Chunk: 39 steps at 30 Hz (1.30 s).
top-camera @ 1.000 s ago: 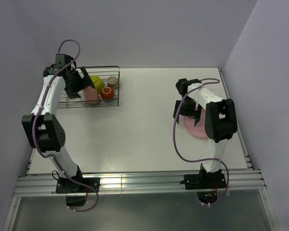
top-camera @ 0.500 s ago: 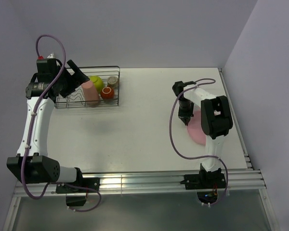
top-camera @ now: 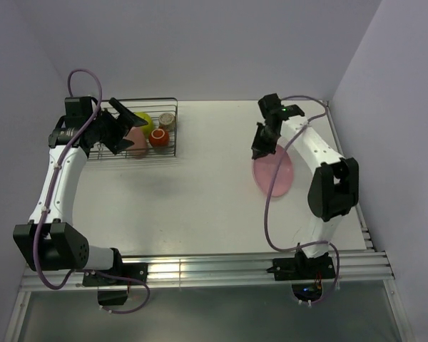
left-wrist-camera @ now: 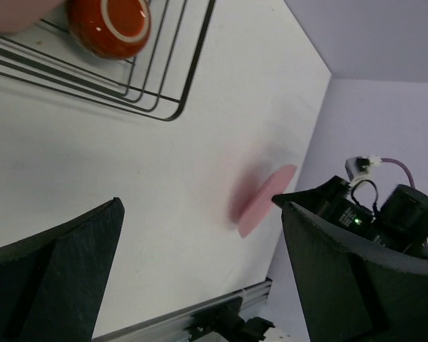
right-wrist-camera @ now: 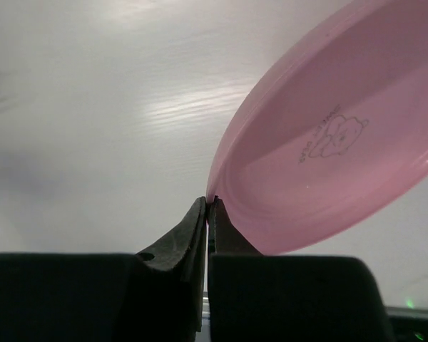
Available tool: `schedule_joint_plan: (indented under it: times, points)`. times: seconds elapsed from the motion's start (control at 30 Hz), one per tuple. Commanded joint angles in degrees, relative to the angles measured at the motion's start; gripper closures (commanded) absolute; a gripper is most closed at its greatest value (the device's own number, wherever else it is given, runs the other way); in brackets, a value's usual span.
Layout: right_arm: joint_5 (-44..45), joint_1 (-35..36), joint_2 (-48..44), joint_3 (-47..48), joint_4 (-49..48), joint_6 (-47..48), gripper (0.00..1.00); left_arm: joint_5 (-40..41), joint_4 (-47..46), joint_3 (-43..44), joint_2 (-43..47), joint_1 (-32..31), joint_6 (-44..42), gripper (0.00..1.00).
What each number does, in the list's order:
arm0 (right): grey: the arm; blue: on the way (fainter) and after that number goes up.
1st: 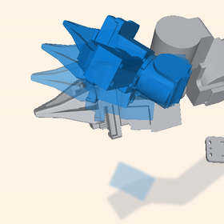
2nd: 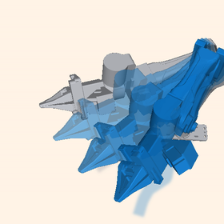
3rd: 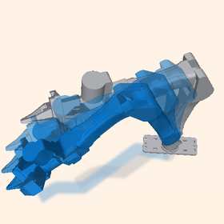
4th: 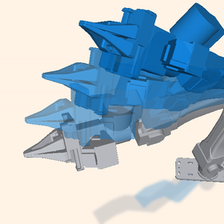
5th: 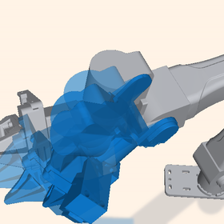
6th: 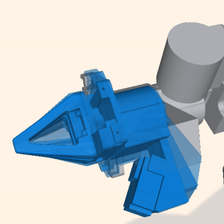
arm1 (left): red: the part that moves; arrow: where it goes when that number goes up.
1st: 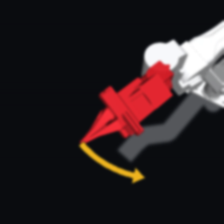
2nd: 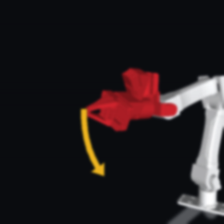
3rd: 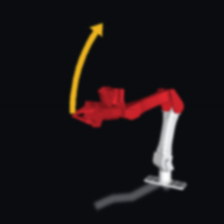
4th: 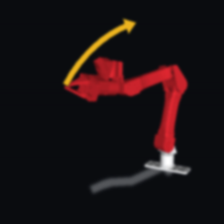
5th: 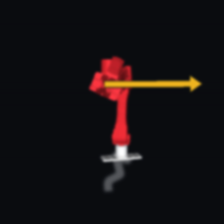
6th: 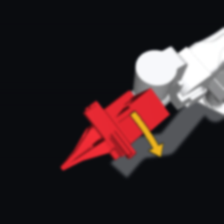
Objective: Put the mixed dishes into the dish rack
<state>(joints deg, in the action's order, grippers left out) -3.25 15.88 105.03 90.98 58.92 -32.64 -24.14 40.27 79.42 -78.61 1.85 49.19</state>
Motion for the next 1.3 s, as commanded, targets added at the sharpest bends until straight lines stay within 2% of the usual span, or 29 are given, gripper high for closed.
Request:
schedule_joint_plan:
  times: [0.0, 0.13, 0.3, 0.33, 0.37, 0.4, 0.43, 0.47, 0.53, 0.6, 0.67, 0.73, 0.87, 1.0, 1.17, 1.27]
  points:
    - [-12.4, 0.5, -8.1, 4.1, -6.8, -3.8, 1.0, -6.0, -5.5, 0.7, -0.5, -0.1, 5.1, 0.01]
    - [-18.5, 0.3, -15.2, 0.6, -19.5, -9.4, 1.0, -6.4, -6.3, 1.9, -1.2, -1.1, 10.2, 0.01]
    - [-23.9, 0.2, -19.7, -6.5, -44.0, -21.6, 1.0, -6.4, -9.8, 4.1, 0.9, -4.4, 21.5, 0.01]
    - [-24.8, 0.2, -20.7, -9.2, -53.0, -25.4, 1.0, -6.3, -10.7, 4.0, 1.7, -4.8, 26.7, 0.01]
    - [-25.1, 0.3, -21.0, -10.2, -57.1, -27.0, 1.0, -6.9, -12.3, 3.3, 2.6, -5.3, 30.4, 0.01]
    - [-25.5, 0.3, -21.1, -11.0, -60.5, -28.6, 1.0, -7.4, -17.6, -0.6, 5.4, -6.1, 34.6, 0.01]
    - [-25.8, 0.3, -21.3, -11.9, -64.4, -30.3, 1.0, -7.8, -20.6, -3.3, 7.0, -6.8, 44.7, 0.01]
    - [-25.8, 0.3, -21.4, -13.5, -71.4, -34.0, 1.0, -7.8, -23.8, -5.8, 8.8, -7.6, 49.7, 0.01]
    - [-25.3, 0.9, -21.4, -15.6, -79.8, -37.4, 1.0, -4.0, -30.4, -11.0, 13.4, -11.1, 60.0, 0.01]
    - [-24.2, 1.8, -20.7, -17.9, -89.7, -41.4, 1.0, 0.1, -31.2, -11.9, 15.1, -14.1, 64.1, 0.01]
    - [-22.2, 3.5, -20.0, -20.4, -99.5, -44.3, 1.0, 0.6, -32.4, -11.7, 15.0, -15.3, 67.9, 0.01]
    - [-21.4, 5.5, -19.3, -20.1, -103.6, -44.2, 1.0, 1.5, -29.9, -9.7, 15.1, -16.7, 70.4, 0.01]
    - [-19.3, 8.9, -20.4, -19.4, -105.8, -43.0, 1.0, 4.4, -25.4, -7.6, 16.5, -18.3, 75.9, 0.01]
    - [-17.9, 11.1, -21.4, -18.2, -106.7, -40.7, 1.0, 6.5, -20.6, -4.3, 17.0, -18.4, 77.4, 0.01]
    - [-15.9, 12.8, -21.2, -19.3, -112.5, -43.9, 1.0, 7.7, -23.8, -4.8, 17.3, -18.5, 81.3, 0.01]
    - [-15.2, 14.0, -20.6, -19.0, -114.9, -45.3, 1.0, 7.8, -23.8, -2.3, 15.1, -18.5, 81.2, 0.01]
